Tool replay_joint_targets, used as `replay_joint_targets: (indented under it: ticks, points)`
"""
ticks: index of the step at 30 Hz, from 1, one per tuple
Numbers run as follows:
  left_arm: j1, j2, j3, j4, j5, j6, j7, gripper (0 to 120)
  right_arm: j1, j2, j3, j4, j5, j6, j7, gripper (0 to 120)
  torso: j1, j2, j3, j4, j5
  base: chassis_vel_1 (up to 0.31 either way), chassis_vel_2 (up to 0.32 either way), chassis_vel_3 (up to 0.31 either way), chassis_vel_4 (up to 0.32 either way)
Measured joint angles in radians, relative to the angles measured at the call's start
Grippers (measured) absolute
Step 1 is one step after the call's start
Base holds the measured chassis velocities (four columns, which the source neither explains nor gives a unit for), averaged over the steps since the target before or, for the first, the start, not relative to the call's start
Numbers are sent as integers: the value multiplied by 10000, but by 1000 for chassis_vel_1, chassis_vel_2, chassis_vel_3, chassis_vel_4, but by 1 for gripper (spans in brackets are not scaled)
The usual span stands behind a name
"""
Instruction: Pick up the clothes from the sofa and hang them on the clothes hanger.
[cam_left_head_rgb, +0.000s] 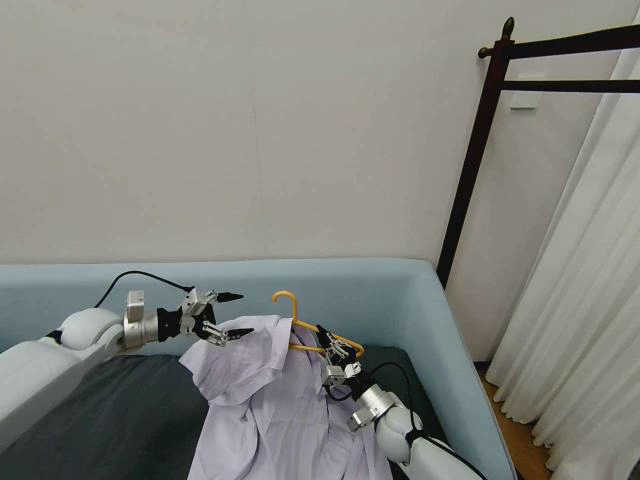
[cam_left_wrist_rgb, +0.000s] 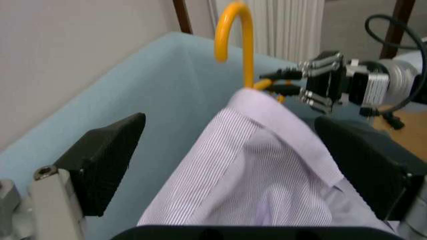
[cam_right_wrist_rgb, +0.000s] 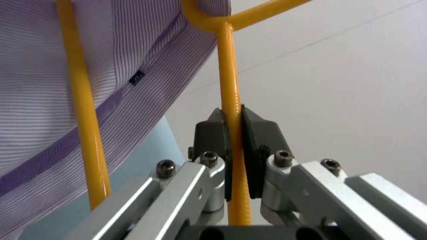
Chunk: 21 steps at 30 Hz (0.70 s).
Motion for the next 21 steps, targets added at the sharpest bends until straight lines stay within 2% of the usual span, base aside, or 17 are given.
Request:
replay_joint_targets:
  ticks: [3, 5, 7, 8, 9, 10, 12, 15, 17, 21]
  points:
    - [-477, -330, 383, 627, -41, 63, 297, 100, -63, -44, 96, 71, -78, 25, 9, 4, 0, -1, 1, -1, -7, 0, 0, 0, 0]
    - [-538, -373, 433, 710, -45, 68, 347, 100, -72, -50, 107, 79, -87, 28, 11, 4, 0, -1, 1, -1, -5, 0, 0, 0, 0]
    - [-1066, -785, 947, 1517, -19, 112, 860, 100, -150, -95, 196, 175, -163, 45, 33, 4, 0, -1, 0, 5, 9, 0, 0, 0, 0]
    - [-1322, -1007, 1265, 2005, 83, 134, 1208, 100, -182, -126, 280, 199, -247, 78, 39, 4, 0, -2, 1, 14, -3, 0, 0, 0, 0]
    - [-1500, -1214, 1492, 2375, 150, 148, 1400, 100, -195, -147, 339, 222, -320, 116, 48, 4, 0, -1, 0, 16, 1, 0, 0, 0, 0]
    - [-1500, -1214, 1492, 2375, 150, 148, 1400, 100, -195, -147, 339, 222, -320, 116, 48, 4, 0, -1, 0, 16, 1, 0, 0, 0, 0]
    - [-1724, -1622, 1865, 2983, 267, 166, 1547, 100, -192, -215, 359, 263, -428, 199, 53, 4, 0, -1, 0, 15, 2, 0, 0, 0, 0]
    - [-1841, -1899, 2068, 3263, 610, 172, 1588, 100, -150, -244, 360, 325, -540, 296, 53, 4, 0, -1, 0, 9, 3, 0, 0, 0, 0]
    - [-1928, -2075, 2251, 3525, 1322, 80, 1635, 97, -100, -245, 361, 377, -685, 390, 54, 4, 0, -1, 0, 10, 3, 0, 0, 0, 0]
    - [-1941, -2193, 2354, 3728, 1448, 45, 1508, 90, -74, -245, 375, 388, -847, 495, 65, 4, 0, -2, -1, 13, 3, 0, 0, 0, 0]
